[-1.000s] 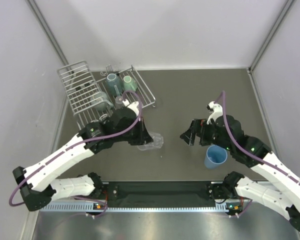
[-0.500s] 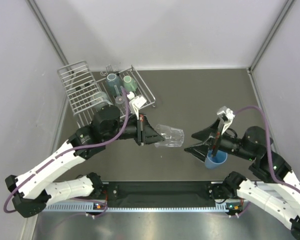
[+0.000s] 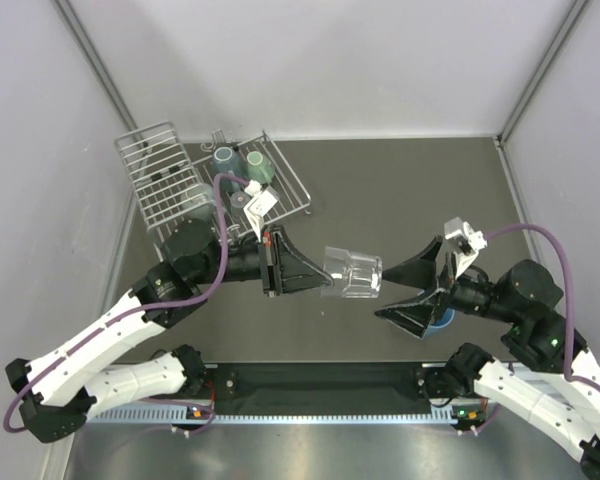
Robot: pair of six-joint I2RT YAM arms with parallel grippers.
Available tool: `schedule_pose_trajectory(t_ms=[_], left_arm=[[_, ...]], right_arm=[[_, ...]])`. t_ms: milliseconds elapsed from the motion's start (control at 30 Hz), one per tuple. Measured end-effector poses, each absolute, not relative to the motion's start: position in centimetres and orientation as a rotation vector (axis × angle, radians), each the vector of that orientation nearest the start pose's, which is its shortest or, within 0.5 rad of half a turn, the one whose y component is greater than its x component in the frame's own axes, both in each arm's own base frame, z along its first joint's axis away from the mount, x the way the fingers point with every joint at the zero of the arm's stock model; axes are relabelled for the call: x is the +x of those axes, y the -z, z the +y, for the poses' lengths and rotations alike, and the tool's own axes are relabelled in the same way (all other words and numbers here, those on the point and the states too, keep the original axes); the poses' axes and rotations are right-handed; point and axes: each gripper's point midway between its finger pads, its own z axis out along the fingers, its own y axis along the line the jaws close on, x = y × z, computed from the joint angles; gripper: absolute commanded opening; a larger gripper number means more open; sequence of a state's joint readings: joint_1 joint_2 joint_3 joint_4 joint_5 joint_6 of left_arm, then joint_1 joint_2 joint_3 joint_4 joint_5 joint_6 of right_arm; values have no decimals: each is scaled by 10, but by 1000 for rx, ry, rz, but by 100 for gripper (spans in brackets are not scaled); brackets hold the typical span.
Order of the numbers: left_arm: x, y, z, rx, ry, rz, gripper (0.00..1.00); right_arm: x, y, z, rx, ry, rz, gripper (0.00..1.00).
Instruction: Load the cups into the dish rack
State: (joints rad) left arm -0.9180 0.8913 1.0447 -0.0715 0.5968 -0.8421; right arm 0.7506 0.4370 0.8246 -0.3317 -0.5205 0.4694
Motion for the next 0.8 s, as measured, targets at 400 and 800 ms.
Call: schedule_pose_trajectory(t_ms=[400,800], left_arm=[[85,-413,-303,464,1879,1601,0],[98,-436,-296,319,1900,1494,0]], right_arm=[[84,-373,219,-524,-1480,1362,100],[106,-396,215,-297,-1552,1236,100]])
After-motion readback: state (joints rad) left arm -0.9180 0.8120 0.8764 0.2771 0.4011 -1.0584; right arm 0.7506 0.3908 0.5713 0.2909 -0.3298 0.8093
